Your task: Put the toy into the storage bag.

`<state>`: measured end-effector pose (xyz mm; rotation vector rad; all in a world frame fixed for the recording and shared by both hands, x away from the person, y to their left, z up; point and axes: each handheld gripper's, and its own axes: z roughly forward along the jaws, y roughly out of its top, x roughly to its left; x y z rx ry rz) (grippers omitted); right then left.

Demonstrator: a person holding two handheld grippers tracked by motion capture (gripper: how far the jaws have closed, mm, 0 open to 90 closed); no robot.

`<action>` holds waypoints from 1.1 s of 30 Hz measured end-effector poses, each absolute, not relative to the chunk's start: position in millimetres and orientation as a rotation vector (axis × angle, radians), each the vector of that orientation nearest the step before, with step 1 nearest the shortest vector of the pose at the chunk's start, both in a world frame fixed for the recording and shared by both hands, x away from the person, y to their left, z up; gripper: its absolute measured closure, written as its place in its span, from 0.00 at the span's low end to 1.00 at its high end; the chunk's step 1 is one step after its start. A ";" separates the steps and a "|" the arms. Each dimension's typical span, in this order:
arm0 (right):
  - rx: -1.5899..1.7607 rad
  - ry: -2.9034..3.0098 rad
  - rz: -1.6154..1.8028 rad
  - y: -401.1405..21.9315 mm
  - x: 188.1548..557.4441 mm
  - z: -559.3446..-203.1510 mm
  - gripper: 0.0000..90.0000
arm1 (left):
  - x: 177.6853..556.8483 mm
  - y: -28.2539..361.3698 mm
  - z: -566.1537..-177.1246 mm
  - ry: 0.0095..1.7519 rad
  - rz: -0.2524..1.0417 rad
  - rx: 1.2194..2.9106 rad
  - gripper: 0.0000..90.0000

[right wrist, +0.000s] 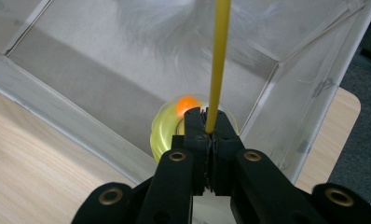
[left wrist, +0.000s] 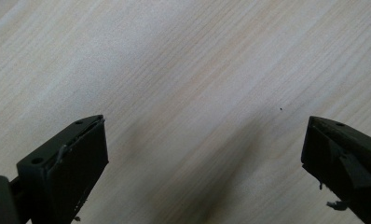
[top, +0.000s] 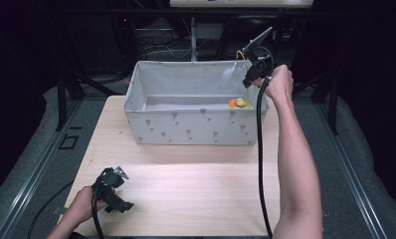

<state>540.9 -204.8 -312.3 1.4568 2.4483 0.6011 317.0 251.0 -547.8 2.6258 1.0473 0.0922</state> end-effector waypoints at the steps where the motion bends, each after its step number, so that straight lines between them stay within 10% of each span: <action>1: 1.456 2.448 0.600 -206.0 540.1 -313.7 0.98 | 317.0 250.9 -547.8 1.047 0.094 2.626 0.01; 33: 1.471 2.462 0.495 -220.3 524.7 -345.3 0.98 | 316.8 249.8 -548.1 1.046 0.090 2.633 0.01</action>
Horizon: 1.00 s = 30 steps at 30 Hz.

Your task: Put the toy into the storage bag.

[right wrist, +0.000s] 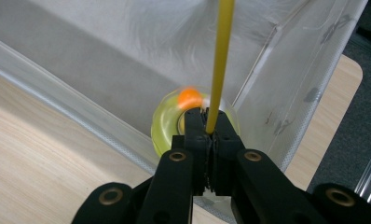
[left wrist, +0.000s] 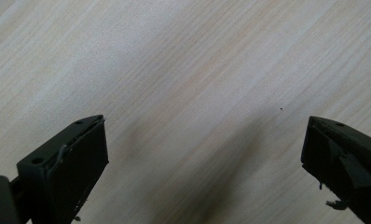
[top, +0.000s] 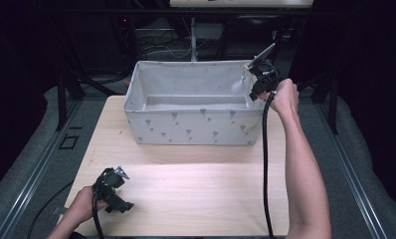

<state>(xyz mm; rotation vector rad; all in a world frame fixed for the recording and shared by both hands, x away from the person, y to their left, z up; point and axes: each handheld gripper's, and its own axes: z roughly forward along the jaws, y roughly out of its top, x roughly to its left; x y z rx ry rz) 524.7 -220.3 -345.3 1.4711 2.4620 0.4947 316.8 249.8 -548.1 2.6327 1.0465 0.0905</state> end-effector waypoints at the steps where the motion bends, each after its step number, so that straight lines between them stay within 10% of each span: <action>1: 1.472 2.462 0.484 -220.3 524.8 -347.1 0.98 | 316.8 249.8 -548.2 1.048 0.090 2.632 0.01; 30: 1.622 2.476 0.387 -221.1 544.6 -372.8 0.98 | 316.7 250.2 -548.4 1.046 0.087 2.635 0.01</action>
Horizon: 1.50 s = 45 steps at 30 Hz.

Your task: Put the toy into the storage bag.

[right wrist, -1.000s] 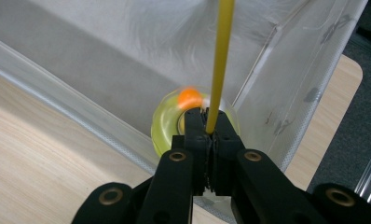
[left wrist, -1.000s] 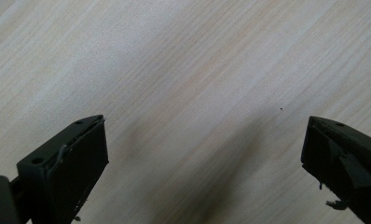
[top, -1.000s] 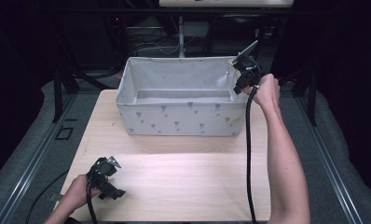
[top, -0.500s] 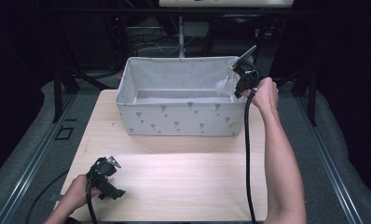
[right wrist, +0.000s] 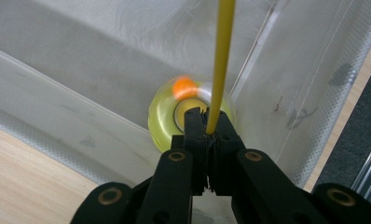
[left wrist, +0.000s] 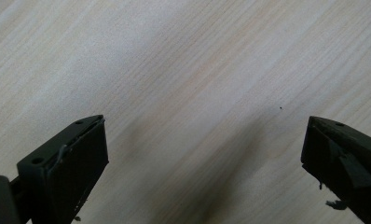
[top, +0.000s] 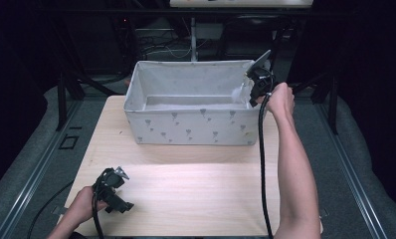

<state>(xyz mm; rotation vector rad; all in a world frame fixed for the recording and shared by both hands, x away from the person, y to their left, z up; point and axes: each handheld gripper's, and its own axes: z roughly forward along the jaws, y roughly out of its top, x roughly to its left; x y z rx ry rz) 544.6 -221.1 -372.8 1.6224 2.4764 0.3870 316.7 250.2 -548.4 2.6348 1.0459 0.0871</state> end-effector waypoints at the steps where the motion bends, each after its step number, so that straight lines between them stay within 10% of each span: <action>1: 1.633 2.464 0.396 -220.7 545.0 -374.2 0.98 | 316.8 250.2 -548.7 1.048 0.087 2.634 0.01; 25: 1.677 2.470 0.357 -219.1 546.2 -379.8 0.97 | 316.5 249.5 -548.5 1.041 0.086 2.641 0.01; 45: 1.539 2.424 0.616 -218.1 503.5 -304.2 0.39 | 316.3 248.1 -548.7 1.038 0.089 2.643 0.01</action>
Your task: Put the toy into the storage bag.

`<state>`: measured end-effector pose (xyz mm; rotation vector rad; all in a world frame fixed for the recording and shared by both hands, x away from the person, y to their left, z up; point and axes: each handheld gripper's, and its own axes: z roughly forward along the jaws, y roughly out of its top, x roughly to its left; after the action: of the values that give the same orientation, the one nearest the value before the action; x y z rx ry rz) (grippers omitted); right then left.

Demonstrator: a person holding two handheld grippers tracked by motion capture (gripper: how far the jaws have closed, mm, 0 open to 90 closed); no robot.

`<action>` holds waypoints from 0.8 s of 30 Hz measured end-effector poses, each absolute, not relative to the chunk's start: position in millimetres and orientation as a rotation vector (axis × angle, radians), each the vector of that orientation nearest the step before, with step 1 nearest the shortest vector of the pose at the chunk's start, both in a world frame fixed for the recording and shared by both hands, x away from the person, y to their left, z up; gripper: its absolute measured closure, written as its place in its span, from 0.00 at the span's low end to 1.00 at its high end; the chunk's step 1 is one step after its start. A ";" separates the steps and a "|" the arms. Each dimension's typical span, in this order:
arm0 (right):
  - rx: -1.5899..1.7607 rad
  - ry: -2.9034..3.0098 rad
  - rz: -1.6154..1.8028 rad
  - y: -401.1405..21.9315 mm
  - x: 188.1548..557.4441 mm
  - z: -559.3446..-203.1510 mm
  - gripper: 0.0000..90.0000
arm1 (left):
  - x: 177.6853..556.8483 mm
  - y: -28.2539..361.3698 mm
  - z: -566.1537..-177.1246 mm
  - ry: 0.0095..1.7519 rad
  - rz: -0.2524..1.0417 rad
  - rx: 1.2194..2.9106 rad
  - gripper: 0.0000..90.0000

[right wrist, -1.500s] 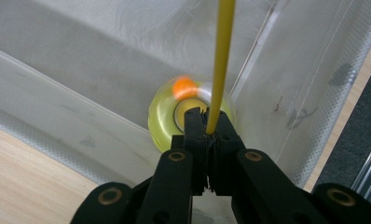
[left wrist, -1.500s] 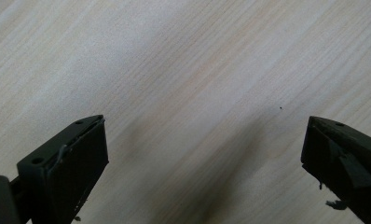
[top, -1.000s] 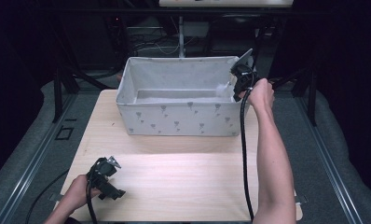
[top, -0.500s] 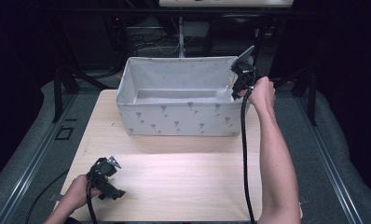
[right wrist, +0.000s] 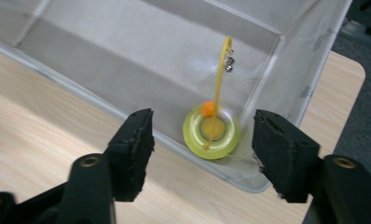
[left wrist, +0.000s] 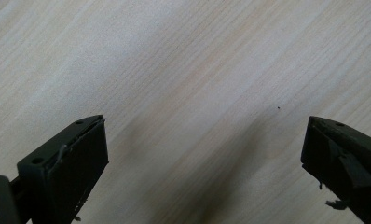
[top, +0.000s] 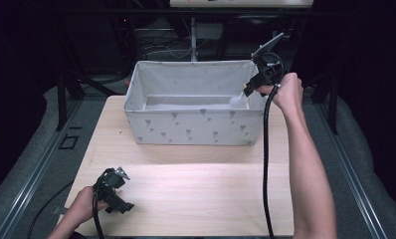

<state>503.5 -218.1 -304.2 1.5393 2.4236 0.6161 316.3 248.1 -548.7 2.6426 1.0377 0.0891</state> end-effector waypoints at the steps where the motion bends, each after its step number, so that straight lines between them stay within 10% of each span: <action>1: 1.530 2.422 0.626 -217.6 500.2 -301.5 0.35 | 316.3 248.0 -548.9 1.038 0.093 2.643 0.01; 24: 1.327 2.465 0.812 -216.8 388.4 -331.2 0.12 | 316.5 246.7 -549.4 1.040 0.096 2.649 0.01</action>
<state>388.4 -216.8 -331.2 1.3268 2.4646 0.8116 316.5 246.7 -549.4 2.6486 1.0396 0.0957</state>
